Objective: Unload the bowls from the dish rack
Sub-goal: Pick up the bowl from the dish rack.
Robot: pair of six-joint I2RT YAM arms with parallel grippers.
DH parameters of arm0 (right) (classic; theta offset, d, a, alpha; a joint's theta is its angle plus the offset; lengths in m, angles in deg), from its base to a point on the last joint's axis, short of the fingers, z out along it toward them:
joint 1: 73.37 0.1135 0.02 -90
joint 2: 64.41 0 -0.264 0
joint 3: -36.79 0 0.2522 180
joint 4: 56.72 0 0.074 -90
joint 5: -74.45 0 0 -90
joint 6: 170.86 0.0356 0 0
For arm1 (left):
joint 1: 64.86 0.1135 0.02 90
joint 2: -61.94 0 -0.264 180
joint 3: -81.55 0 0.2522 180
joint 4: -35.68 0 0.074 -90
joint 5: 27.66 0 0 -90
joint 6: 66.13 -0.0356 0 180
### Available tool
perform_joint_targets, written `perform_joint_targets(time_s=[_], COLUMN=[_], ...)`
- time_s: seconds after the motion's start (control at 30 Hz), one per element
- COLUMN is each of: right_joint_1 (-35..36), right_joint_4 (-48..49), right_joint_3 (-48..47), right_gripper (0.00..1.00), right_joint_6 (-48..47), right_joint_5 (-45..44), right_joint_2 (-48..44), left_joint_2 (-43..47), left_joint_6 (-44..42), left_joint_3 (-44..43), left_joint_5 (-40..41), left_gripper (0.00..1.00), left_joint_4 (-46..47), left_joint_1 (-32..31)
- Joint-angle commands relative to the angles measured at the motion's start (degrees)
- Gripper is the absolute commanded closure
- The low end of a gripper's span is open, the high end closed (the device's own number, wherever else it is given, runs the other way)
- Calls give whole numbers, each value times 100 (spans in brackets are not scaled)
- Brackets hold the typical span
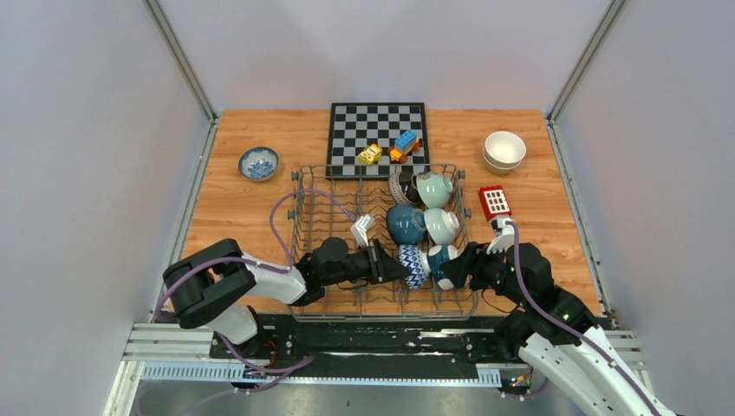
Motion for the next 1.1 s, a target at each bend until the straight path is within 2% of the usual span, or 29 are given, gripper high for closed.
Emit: perform_joint_targets(time_s=[0.0,0.27,1.07], right_joint_1=[76,77,76], right_joint_4=[-43,-42,-52], right_joint_3=[51,27,-142], right_gripper=[38,38,38], right_joint_6=[-12,-6,74], right_joint_5=[-127,-144,-65], right_joint_2=[-26,-26,-34], left_joint_2=[-40,191,1188], left_joint_6=[-83,-112,-349], left_joint_3=[175,240,262], left_joint_5=[114,-23,-89], left_gripper=[100,100,100], left_joint_4=[255,441,-18], left_joint_1=[58,62,61])
